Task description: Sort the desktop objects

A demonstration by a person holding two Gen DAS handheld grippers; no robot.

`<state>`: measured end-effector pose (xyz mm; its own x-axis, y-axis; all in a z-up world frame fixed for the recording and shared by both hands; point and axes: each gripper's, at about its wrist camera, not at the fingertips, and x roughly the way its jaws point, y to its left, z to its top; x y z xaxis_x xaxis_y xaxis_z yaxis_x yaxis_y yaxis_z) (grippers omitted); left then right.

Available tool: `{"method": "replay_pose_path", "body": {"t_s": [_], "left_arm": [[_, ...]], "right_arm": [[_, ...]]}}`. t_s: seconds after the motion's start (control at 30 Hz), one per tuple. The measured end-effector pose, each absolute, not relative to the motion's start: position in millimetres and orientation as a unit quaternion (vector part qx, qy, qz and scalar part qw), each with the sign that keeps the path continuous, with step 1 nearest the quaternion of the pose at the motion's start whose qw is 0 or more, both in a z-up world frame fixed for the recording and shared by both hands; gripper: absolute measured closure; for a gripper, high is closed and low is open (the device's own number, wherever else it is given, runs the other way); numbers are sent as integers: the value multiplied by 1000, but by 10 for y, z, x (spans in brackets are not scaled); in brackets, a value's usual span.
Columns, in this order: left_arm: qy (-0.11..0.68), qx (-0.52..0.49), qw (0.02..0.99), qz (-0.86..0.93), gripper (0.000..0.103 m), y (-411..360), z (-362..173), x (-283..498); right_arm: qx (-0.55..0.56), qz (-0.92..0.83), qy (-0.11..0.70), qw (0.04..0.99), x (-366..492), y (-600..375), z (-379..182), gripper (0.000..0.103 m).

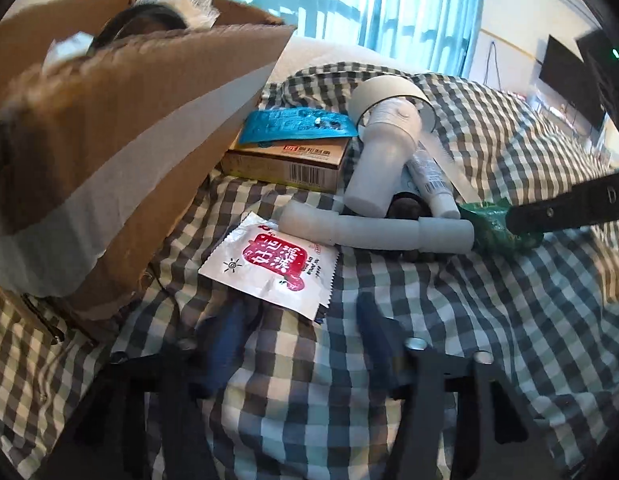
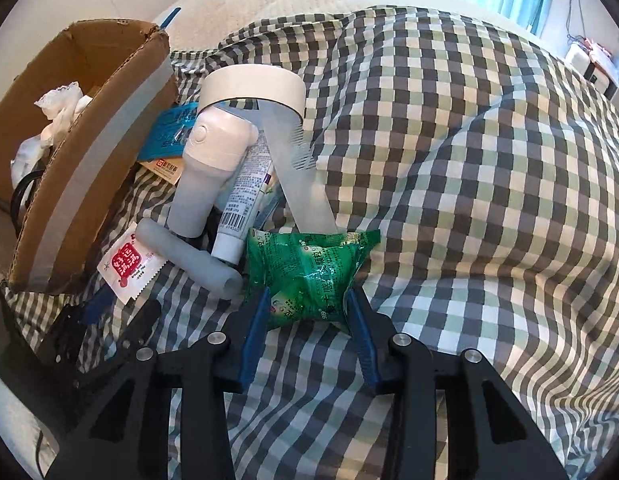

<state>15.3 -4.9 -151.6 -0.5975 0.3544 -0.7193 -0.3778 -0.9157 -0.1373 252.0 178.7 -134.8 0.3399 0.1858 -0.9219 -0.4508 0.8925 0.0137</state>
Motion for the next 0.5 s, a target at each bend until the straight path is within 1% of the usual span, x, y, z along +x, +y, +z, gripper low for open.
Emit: {"method": "replay_pose_path", "body": {"t_s": [0.1,0.23,0.3,0.33,0.4,0.43,0.5], "left_arm": [[22,-390,213,896,41,-9,-1492,179],[11,-379,214,900,41,-29,-1442,173],[5,-368,225,902,41,-14,-1390,176],[4,-365,237,900,41,22,-1366,158],[5,-372,271,888,37,104,-1327,94],[4,-381,289,878,32,150,-1318,49],[2,-393,296,871,31,224,-1297,7]], "right_arm": [[-125,196,542,808,2516,1784,-1357,63],[-124,197,539,809,2527,1847,-1407,63],[-120,193,529,818,2524,1831,-1357,76],[-118,194,525,820,2520,1815,-1319,88],[-117,195,518,825,2509,1802,-1250,89],[-118,198,518,824,2508,1798,-1241,89],[-115,199,522,822,2514,1788,-1257,89]]}}
